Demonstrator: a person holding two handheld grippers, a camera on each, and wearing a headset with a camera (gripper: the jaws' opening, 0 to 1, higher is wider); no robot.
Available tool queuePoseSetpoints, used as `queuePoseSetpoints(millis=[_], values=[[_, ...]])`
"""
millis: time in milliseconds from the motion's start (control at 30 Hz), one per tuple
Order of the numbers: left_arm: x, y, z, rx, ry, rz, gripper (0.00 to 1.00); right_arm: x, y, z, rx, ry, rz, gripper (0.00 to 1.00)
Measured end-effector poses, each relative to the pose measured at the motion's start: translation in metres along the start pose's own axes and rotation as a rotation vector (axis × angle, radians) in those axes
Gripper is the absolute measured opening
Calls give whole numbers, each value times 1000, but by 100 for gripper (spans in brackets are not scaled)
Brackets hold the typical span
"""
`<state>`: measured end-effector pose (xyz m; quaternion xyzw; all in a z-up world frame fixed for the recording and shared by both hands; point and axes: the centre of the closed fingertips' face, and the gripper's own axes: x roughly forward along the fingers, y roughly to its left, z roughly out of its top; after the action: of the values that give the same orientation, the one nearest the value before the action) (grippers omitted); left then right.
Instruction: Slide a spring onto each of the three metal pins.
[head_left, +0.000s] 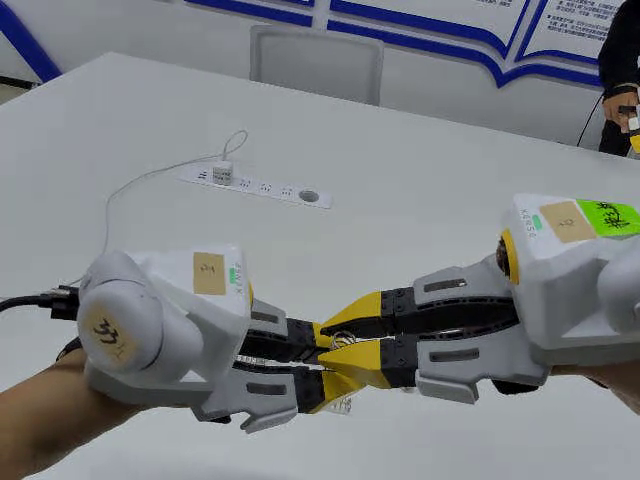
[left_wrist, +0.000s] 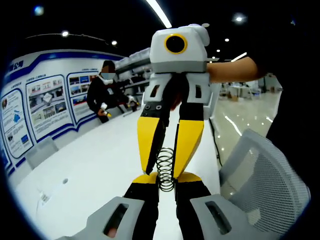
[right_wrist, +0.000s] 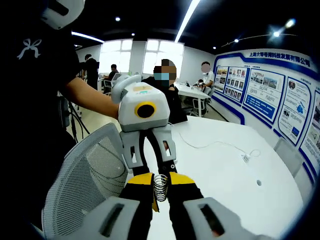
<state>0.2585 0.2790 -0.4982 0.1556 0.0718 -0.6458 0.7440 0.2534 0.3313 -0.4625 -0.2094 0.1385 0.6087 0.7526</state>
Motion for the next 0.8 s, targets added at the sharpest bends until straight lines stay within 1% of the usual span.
queuePoseSetpoints(millis=[100, 200, 300, 433, 567, 633, 700, 800], values=[[-1, 0, -2, -3, 2, 1, 11, 1, 0, -1, 6, 2, -2, 11], [-2, -1, -2, -14, -8, -2, 11, 2, 2, -1, 35, -7, 1, 11], [-1, -1, -3, -17, -9, -3, 11, 2, 0, -3, 48, 0, -1, 11], [-2, 1, -4, -25, -13, -1, 11, 2, -2, -5, 50, 9, -10, 12], [-2, 1, -4, -21, -11, -2, 11, 1, -1, -7, 42, 16, -6, 11], [-2, 2, -5, -21, -6, 0, 11, 1, -2, -7, 42, 19, -11, 11], [-2, 2, -7, -24, -4, 2, 11, 0, -2, -7, 45, 18, -15, 11], [-3, 2, -6, -32, -11, -1, 11, 1, -2, -6, 56, 9, -15, 11]])
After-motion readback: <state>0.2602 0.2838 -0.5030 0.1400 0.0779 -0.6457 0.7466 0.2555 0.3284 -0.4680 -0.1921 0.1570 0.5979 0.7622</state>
